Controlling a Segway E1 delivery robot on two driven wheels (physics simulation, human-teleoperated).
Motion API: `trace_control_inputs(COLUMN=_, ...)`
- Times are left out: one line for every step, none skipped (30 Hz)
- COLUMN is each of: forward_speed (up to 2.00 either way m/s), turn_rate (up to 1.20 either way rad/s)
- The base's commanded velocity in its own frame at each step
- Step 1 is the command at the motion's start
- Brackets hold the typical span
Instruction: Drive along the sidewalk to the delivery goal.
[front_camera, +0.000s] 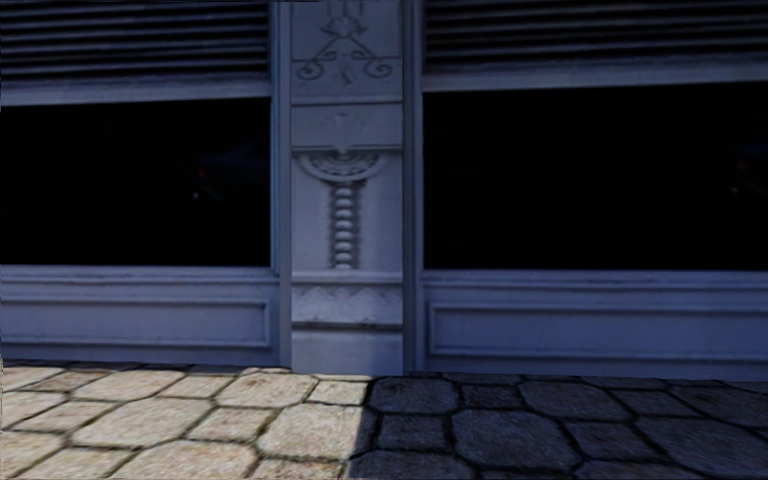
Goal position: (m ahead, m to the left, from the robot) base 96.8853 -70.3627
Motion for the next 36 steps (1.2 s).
trace_control_inputs(forward_speed=0.00, turn_rate=-1.20)
trace_control_inputs(forward_speed=0.00, turn_rate=-1.20)
trace_control_inputs(forward_speed=0.00, turn_rate=-1.20)
trace_control_inputs(forward_speed=0.00, turn_rate=-1.20)
trace_control_inputs(forward_speed=0.00, turn_rate=-1.20)
trace_control_inputs(forward_speed=0.00, turn_rate=-1.20)
trace_control_inputs(forward_speed=0.00, turn_rate=-1.20)
trace_control_inputs(forward_speed=0.00, turn_rate=-1.20)
trace_control_inputs(forward_speed=0.00, turn_rate=-1.20)
trace_control_inputs(forward_speed=0.00, turn_rate=-1.20)
trace_control_inputs(forward_speed=0.00, turn_rate=-1.20)
trace_control_inputs(forward_speed=0.00, turn_rate=-1.20)
trace_control_inputs(forward_speed=0.00, turn_rate=-1.20)
trace_control_inputs(forward_speed=0.00, turn_rate=-1.20)
trace_control_inputs(forward_speed=0.00, turn_rate=-1.20)
trace_control_inputs(forward_speed=0.00, turn_rate=-1.20)
trace_control_inputs(forward_speed=0.00, turn_rate=-1.20)
trace_control_inputs(forward_speed=0.00, turn_rate=-1.20)
trace_control_inputs(forward_speed=0.00, turn_rate=-1.20)
trace_control_inputs(forward_speed=0.00, turn_rate=-1.20)
trace_control_inputs(forward_speed=0.00, turn_rate=-1.20)
trace_control_inputs(forward_speed=0.00, turn_rate=-1.20)
trace_control_inputs(forward_speed=0.00, turn_rate=-1.20)
trace_control_inputs(forward_speed=0.00, turn_rate=-1.20)
trace_control_inputs(forward_speed=0.00, turn_rate=-1.20)
trace_control_inputs(forward_speed=0.00, turn_rate=-1.20)
trace_control_inputs(forward_speed=0.00, turn_rate=-1.20)
trace_control_inputs(forward_speed=0.00, turn_rate=-1.20)
trace_control_inputs(forward_speed=0.00, turn_rate=-1.20)
trace_control_inputs(forward_speed=0.00, turn_rate=-1.19)
trace_control_inputs(forward_speed=0.00, turn_rate=-0.51)
trace_control_inputs(forward_speed=0.00, turn_rate=0.00)
trace_control_inputs(forward_speed=0.00, turn_rate=0.00)
trace_control_inputs(forward_speed=0.00, turn_rate=0.00)
trace_control_inputs(forward_speed=0.00, turn_rate=0.00)
trace_control_inputs(forward_speed=0.00, turn_rate=0.00)
